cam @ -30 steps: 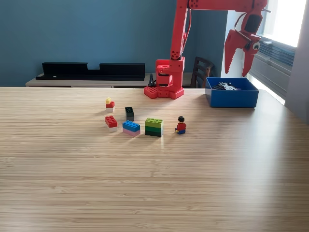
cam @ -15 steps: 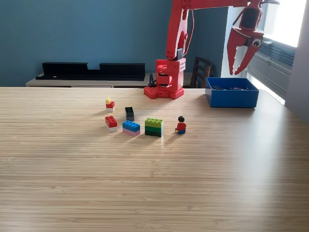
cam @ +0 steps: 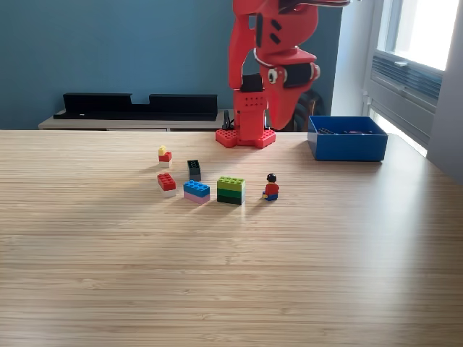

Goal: Grasp a lego block and put it in the bin.

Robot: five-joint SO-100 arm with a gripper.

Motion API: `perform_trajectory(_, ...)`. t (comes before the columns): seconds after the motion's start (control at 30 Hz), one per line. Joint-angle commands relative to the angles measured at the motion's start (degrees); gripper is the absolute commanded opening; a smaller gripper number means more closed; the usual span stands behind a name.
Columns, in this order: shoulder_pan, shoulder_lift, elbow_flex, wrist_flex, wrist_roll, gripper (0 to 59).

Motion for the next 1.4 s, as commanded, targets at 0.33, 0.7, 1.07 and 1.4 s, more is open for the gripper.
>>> perform_trajectory(0.33,8.3,6.0,-2.9,1.5,-2.7,0.1)
perform_trajectory(0.7,9.8,6.0,-3.0,0.7,-2.1,0.1)
perform_trajectory(1.07,16.2,6.0,-3.0,-4.0,1.8,0.1)
perform_trajectory(1.4,27.2,5.8,-3.0,-9.5,5.8,0.1)
